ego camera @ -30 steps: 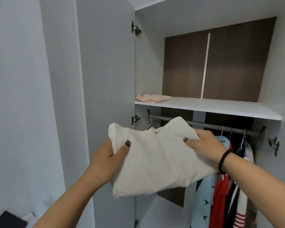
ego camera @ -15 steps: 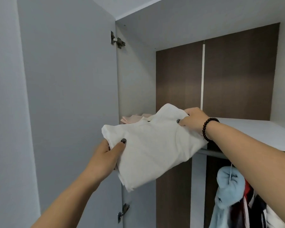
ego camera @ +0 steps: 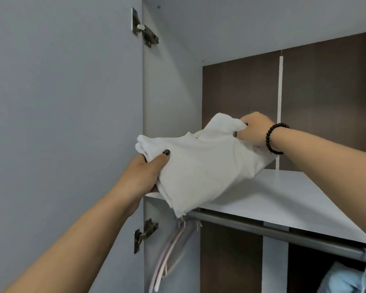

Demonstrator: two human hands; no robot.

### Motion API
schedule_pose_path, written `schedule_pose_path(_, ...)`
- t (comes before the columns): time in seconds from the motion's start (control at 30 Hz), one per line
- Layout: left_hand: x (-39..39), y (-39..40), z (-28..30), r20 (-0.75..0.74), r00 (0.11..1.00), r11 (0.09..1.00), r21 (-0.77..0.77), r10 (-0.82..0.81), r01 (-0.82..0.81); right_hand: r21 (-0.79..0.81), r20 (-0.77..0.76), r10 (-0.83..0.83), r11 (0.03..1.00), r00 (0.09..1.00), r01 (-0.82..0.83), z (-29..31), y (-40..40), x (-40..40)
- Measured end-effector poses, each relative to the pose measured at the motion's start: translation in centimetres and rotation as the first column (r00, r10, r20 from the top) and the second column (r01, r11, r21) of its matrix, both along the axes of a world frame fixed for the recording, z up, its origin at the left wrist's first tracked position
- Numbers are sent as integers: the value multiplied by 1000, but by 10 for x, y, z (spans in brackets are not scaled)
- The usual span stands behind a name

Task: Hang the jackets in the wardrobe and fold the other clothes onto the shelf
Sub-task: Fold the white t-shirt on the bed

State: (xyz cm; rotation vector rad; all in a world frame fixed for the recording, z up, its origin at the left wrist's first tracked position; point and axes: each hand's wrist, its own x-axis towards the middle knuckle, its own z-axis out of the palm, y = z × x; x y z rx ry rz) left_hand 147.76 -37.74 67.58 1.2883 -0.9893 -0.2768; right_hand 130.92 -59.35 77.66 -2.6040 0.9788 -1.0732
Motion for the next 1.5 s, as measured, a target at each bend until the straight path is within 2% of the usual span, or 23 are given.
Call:
schedule_pose_path(0.13, 22, -30, 12, -96, 993, 998, -16, -61, 60, -62, -54, -39, 997, 998, 35, 11, -26, 33)
schedule_pose_path(0.33, 46, -61, 14, -206, 978, 1000, -4, -20, 20, -96, -118, -45, 995, 992, 34, 16, -59, 78)
schedule_pose_path(0.5, 52, -79, 8, -278, 959, 998, -42, -54, 44, -98, -191, -25, 995, 981, 6, 10, -86, 114)
schedule_pose_path(0.77, 53, -104, -16, -358, 932, 998, -34, -59, 50, -61, -326, 22, 997, 945, -44, -15, -133, 161)
schedule_pose_path(0.93, 55, -107, -27, -444, 896, 1000, -21, -23, 15, -25, -348, 46, 998, 936, -59, -45, -150, 179)
schedule_pose_path(1.03, 55, -109, -37, -433, 901, 999, 19, 32, -26, -11, -376, 67, 997, 924, -77, -61, -159, 190)
schedule_pose_path(1.17, 50, -110, -43, -375, 917, 990, 63, 138, -123, -18, -469, 46, 998, 882, -61, -79, -165, 198)
schedule_pose_path(1.23, 48, -109, -42, -299, 926, 973, 69, 233, -222, -22, -499, 39, 998, 866, -58, -83, -167, 200)
schedule_pose_path(1.3, 47, -107, -41, -115, 902, 910, 38, 415, -414, -52, -503, 18, 997, 864, -51, -82, -165, 198)
schedule_pose_path(1.37, 47, -104, -38, 126, 818, 827, -75, 562, -557, -83, -497, 2, 995, 868, -51, -78, -163, 194)
schedule_pose_path(1.43, 44, -104, -30, 358, 717, 796, -163, 598, -582, -92, -485, 16, 993, 875, -69, -73, -157, 188)
schedule_pose_path(1.5, 42, -109, -20, 540, 621, 803, -198, 568, -562, -97, -477, 41, 990, 878, -99, -67, -147, 180)
